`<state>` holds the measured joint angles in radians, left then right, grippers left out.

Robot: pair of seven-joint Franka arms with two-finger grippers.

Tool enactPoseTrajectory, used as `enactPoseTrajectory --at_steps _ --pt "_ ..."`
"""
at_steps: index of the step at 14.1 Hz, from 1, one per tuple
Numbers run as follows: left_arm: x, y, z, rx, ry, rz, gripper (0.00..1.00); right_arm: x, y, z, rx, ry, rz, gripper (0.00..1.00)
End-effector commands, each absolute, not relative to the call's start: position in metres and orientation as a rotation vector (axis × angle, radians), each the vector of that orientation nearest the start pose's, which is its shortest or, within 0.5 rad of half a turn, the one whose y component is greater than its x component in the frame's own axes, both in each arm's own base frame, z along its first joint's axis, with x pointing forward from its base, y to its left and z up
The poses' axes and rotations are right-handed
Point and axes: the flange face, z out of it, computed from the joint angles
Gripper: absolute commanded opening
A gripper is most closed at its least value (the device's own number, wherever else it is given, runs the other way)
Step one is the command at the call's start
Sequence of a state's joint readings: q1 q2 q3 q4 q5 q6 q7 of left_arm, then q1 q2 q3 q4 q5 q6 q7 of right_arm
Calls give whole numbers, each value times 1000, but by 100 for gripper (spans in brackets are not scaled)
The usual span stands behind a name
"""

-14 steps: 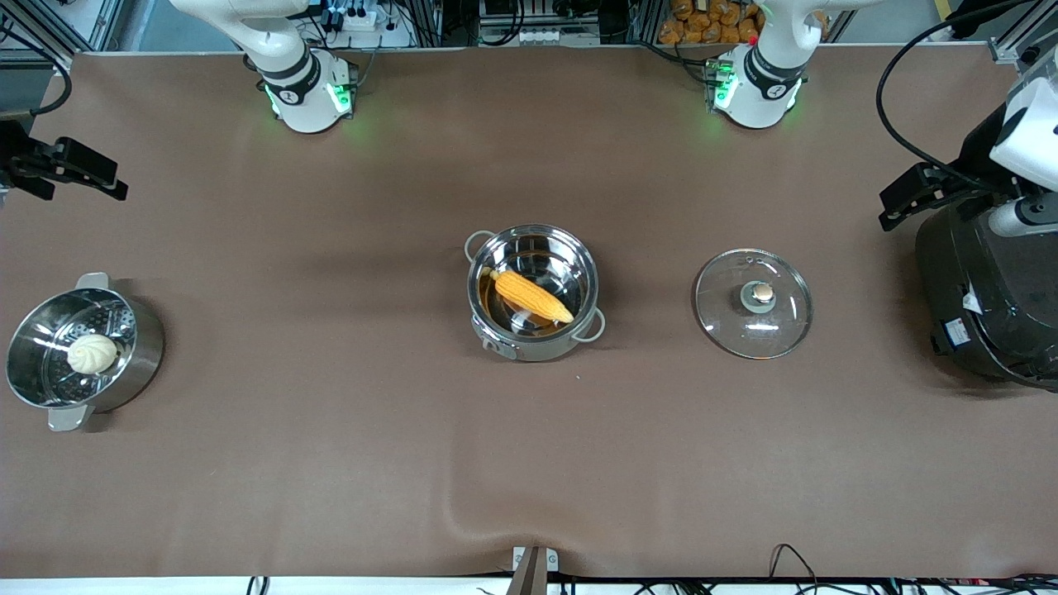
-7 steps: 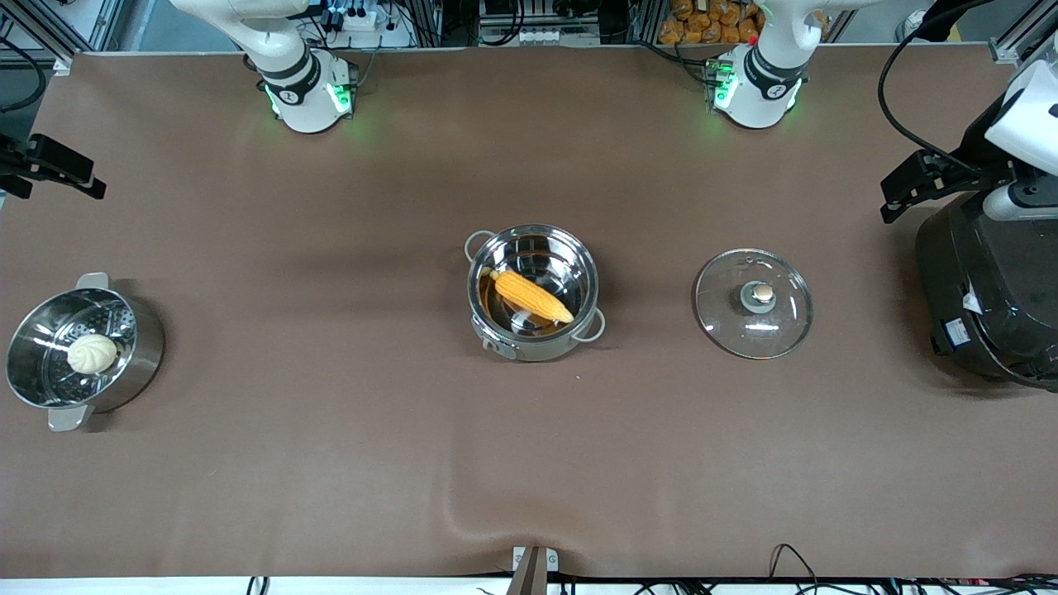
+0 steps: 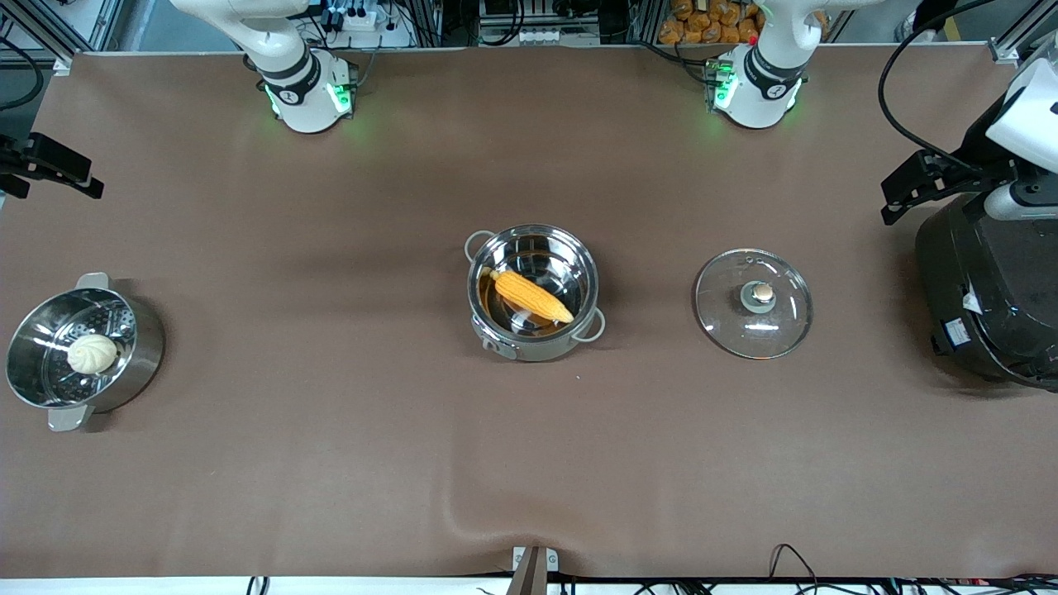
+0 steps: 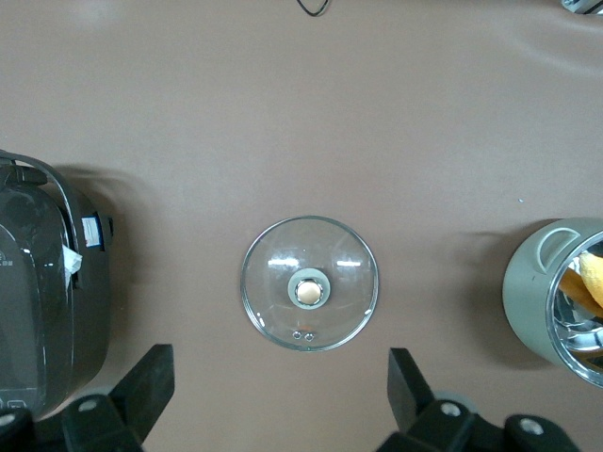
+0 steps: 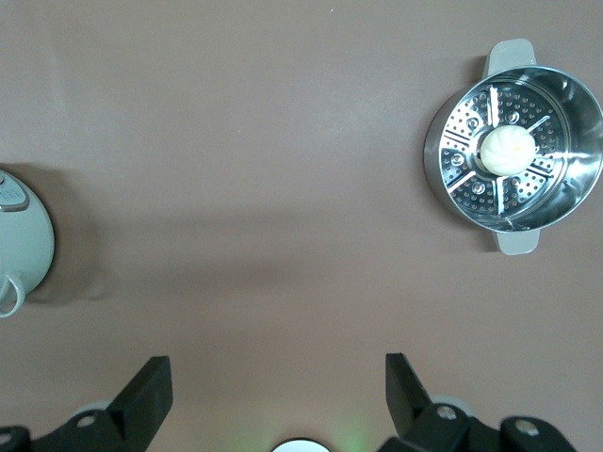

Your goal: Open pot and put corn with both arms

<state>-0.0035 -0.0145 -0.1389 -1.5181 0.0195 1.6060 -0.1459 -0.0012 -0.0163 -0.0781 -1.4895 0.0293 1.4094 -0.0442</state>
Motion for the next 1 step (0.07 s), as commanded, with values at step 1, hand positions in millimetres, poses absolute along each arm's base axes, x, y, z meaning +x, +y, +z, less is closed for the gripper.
enactPoseTrajectory --at_steps 1 --pt "550 -79 666 -3123 9 -178 100 526 -41 664 -3099 33 86 100"
